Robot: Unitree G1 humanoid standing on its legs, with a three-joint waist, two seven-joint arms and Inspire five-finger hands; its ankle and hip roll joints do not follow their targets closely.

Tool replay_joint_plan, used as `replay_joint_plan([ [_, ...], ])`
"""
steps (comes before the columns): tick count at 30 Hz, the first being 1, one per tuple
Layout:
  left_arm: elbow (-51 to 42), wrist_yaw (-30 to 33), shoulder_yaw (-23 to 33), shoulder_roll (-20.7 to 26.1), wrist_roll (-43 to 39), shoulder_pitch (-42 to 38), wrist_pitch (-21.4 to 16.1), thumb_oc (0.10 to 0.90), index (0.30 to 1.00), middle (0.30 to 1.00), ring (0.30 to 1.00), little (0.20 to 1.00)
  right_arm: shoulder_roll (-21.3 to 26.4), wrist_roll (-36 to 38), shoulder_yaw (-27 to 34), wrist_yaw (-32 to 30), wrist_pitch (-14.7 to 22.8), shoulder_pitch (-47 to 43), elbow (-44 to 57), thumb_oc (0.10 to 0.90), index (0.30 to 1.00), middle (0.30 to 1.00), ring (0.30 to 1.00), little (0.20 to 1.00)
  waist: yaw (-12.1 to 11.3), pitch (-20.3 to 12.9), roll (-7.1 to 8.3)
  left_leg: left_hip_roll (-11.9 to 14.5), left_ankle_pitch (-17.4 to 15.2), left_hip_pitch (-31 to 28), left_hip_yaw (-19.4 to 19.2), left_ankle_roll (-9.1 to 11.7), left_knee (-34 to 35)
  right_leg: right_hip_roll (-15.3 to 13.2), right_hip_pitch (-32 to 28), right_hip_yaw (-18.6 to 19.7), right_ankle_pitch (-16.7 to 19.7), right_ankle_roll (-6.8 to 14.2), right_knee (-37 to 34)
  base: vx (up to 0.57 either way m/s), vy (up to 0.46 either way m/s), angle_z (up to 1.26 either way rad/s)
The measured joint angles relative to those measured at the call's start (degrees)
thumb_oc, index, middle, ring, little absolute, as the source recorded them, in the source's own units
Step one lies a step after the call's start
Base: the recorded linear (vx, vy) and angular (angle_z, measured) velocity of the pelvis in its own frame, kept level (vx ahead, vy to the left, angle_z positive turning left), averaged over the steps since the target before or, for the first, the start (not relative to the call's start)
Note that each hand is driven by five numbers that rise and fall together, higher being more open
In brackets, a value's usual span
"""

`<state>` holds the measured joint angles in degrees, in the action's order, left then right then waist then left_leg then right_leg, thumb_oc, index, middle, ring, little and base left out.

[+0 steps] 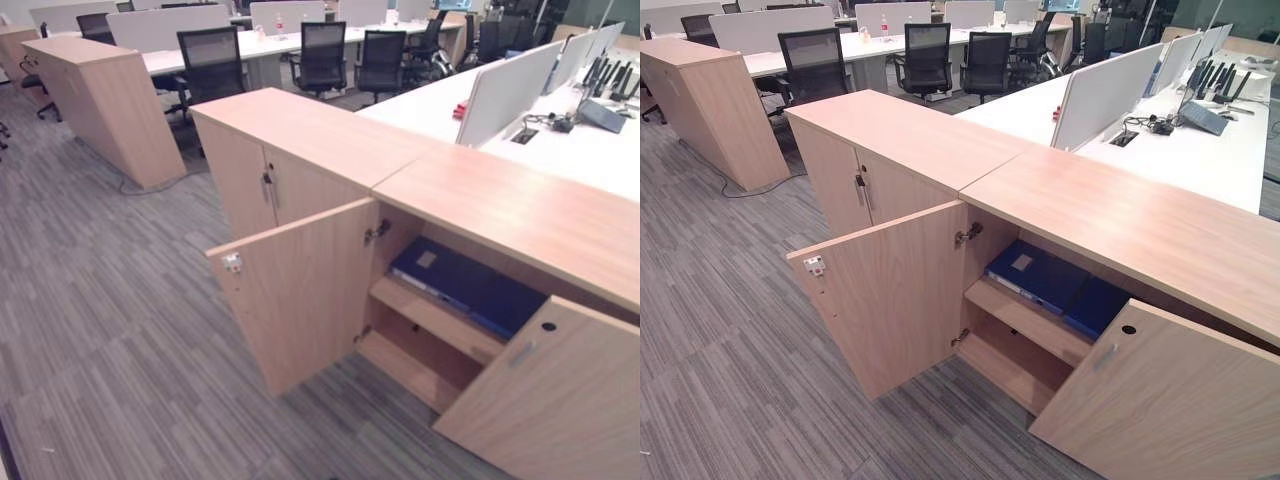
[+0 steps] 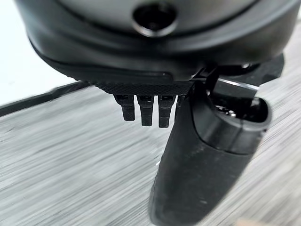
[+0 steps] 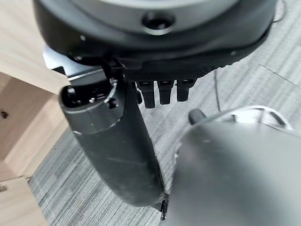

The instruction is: Put the empty folder in the office cabinet

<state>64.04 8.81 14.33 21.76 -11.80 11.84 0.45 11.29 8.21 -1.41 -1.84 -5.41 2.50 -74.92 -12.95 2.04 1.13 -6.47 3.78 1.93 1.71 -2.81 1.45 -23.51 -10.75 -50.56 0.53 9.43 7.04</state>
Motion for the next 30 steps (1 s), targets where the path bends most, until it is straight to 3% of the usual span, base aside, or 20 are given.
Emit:
replay_joint_plan([
  [6, -4.5, 2.3, 3.3, 12.2, -1.4, -5.8, -0.6, 0.8, 0.9, 0.9, 0.9, 0.9, 1.6, 0.0, 0.4, 1.3, 0.2, 1.5, 0.9, 0.8, 0.9, 0.9, 0.9, 0.9, 1.3, -0.1, -0.04, 0.6, 0.5, -1.0, -1.2, 0.5, 1.5, 0.5, 0.3, 1.3, 0.7, 0.8, -0.1, 0.02, -0.007, -0.11],
  [11, -5.1, 3.4, 3.2, 17.7, -1.2, -8.7, -0.9, 0.8, 0.9, 0.9, 0.9, 0.9, 2.7, 0.1, 0.5, 2.1, 0.3, 1.7, 1.0, 0.8, 0.9, 0.9, 0.9, 0.9, 3.1, -0.1, 0.16, 0.5, 1.4, -2.1, -1.8, 0.6, 3.4, 0.3, 0.2, 2.1, 0.9, 0.7, -0.2, 0.01, 0.001, -0.1],
  [18, -3.8, 2.6, -3.7, 26.8, 3.2, -16.7, 0.1, 0.8, 0.9, 0.9, 0.9, 0.9, 3.2, 0.0, 0.1, 4.0, 0.4, 0.8, 1.6, 0.8, 0.9, 0.9, 0.9, 0.9, 5.0, 0.2, 1.19, 1.3, 1.3, -3.0, -4.5, 0.4, 3.4, 0.5, 1.3, 4.6, 1.1, 0.8, -0.1, 0.0, 0.002, -0.16],
  [21, -3.8, 1.6, -12.1, 31.0, 7.9, -21.7, 0.6, 0.8, 0.9, 0.9, 0.9, 0.9, 3.5, 0.0, 0.0, 4.9, 0.4, 1.0, 2.7, 0.8, 0.9, 0.9, 0.9, 0.9, 6.3, 0.5, 1.71, 1.6, 1.3, -3.0, -5.4, 0.5, 3.4, 0.8, 2.0, 5.8, 1.5, 1.0, -0.7, -0.01, 0.001, -0.19],
  [28, -3.7, -1.1, -24.2, 33.8, 15.8, -33.0, 0.3, 0.8, 0.9, 0.9, 0.9, 0.9, 5.0, 0.0, 0.1, 5.5, 0.4, -0.2, 2.5, 0.8, 0.9, 0.9, 0.9, 0.9, 8.5, 1.2, 2.78, 1.7, 1.3, -2.7, -7.8, 0.5, 3.4, 1.1, 3.1, 7.9, 3.5, 0.7, -2.3, -0.02, 0.002, -0.2],
  [30, -5.8, -2.1, -25.3, 33.9, 17.6, -34.5, -0.4, 0.8, 0.9, 0.9, 0.9, 0.9, 5.1, 0.0, 0.2, 5.6, 0.4, 0.2, 2.2, 0.8, 0.9, 0.9, 0.9, 0.9, 9.9, 1.3, 3.29, 1.7, 1.3, -2.7, -8.2, 0.5, 3.4, 1.2, 3.2, 8.2, 3.9, 0.7, -2.8, -0.02, 0.006, -0.07],
])
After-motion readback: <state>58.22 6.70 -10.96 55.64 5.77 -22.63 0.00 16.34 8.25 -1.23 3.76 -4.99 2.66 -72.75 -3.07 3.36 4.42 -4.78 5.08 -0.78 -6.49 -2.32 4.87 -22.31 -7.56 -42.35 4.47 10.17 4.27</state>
